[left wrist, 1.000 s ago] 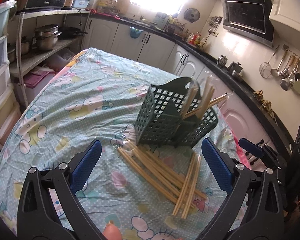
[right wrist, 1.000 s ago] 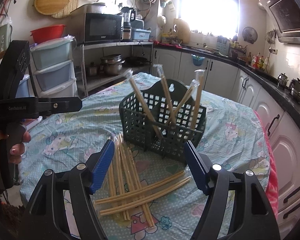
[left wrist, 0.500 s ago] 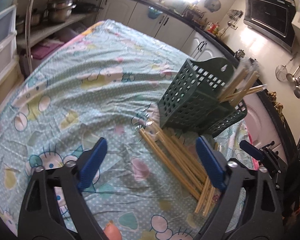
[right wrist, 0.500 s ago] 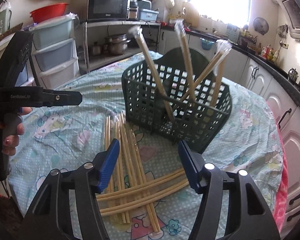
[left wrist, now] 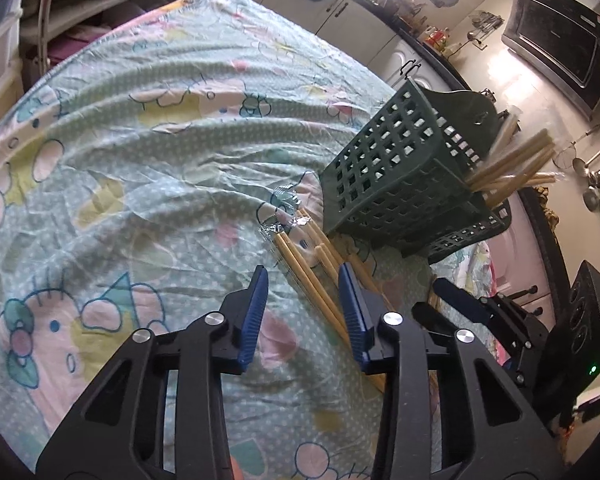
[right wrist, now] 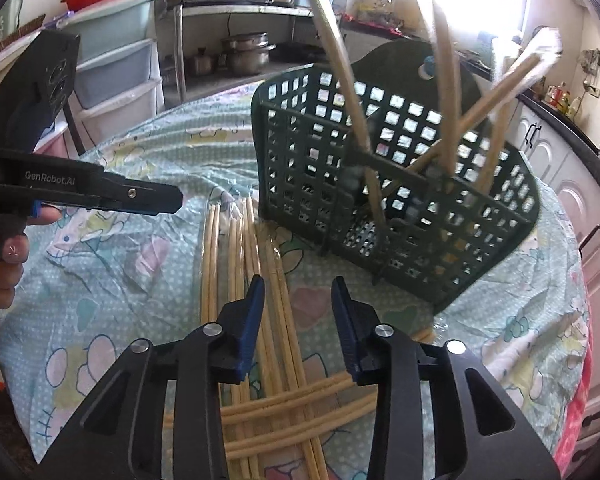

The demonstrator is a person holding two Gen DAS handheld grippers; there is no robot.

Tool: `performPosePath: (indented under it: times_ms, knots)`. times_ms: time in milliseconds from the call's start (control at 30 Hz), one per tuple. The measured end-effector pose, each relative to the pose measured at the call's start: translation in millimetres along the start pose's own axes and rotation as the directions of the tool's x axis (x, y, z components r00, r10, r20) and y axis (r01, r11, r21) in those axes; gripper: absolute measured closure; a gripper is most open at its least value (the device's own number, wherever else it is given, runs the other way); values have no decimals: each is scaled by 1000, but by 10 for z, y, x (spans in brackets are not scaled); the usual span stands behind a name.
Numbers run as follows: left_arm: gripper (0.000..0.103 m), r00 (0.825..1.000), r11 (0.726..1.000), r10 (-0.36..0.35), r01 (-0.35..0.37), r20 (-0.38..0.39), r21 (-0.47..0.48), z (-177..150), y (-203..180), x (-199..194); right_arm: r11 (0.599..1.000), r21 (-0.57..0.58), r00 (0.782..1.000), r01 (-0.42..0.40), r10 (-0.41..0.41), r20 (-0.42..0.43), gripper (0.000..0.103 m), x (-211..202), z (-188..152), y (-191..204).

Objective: Organize utensils
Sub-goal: 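Lower the right tool onto the loose wooden chopsticks and close on one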

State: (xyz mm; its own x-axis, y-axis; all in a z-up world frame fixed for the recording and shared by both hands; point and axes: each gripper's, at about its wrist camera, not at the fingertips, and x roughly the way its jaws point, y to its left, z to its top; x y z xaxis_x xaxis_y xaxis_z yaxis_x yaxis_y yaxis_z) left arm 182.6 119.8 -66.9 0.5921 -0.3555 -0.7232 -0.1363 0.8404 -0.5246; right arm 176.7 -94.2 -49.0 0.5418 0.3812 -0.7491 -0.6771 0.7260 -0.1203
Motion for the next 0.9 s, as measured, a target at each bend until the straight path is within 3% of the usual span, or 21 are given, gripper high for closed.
performPosePath:
  times_ms: [400,900]
  knots:
    - [75,999,998,17,-20,-41,-63,127,151,243,1000,-26,997,-16,15,-70,75,353,69,16]
    - [75,997,995,48,-53,-61,-84,223,167,414,997,20,989,-75,77,-126,81,587,141,-8]
